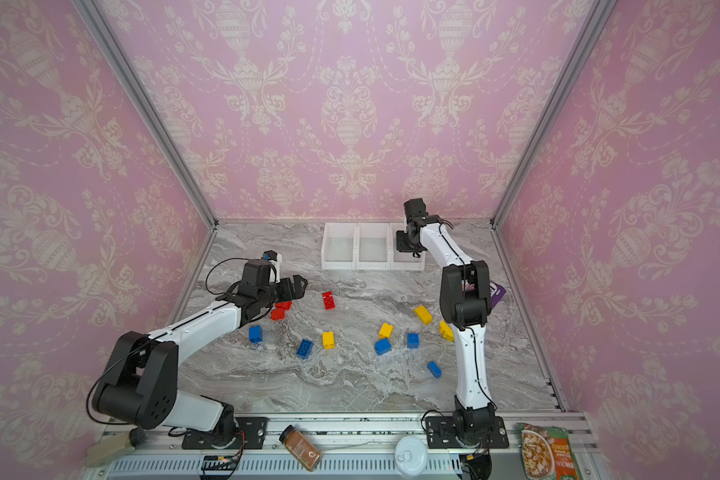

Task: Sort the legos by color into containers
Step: 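Lift the red brick with the right gripper into the end bin compartment, then move the right gripper to a yellow brick and grasp it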

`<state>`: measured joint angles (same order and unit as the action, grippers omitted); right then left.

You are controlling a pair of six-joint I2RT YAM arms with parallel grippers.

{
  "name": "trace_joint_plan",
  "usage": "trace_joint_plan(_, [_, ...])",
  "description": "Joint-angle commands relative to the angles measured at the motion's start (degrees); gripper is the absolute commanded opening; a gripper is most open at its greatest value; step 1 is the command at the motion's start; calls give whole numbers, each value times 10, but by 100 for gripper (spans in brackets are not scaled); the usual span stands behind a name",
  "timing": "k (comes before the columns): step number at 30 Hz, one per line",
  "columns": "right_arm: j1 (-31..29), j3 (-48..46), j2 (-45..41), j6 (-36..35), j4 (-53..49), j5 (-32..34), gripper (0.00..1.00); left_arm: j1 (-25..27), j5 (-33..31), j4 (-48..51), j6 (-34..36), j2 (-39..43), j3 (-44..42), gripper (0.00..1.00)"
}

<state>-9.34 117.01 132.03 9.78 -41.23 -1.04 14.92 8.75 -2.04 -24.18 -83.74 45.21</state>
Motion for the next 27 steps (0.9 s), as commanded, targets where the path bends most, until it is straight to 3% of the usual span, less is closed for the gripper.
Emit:
trace_joint_plan(1, [2,36,19,13,-33,-10,30,5,10,10,-12,6,3,99])
trace_joint_plan(9, [7,45,44,16,-49,-8,34,6,10,14,-11,6,4,99])
trace_joint_plan(17, [7,37,39,16,-51,-7,47,6,9,16,-10,6,4,99])
trace_joint_plan(23, [7,27,28,16,-51,-16,51,6,9,18,-10,8,4,99])
trace_joint_plan(27, [6,-1,-6,18,-36,-21,59,6,7,20,-10,7,5,99])
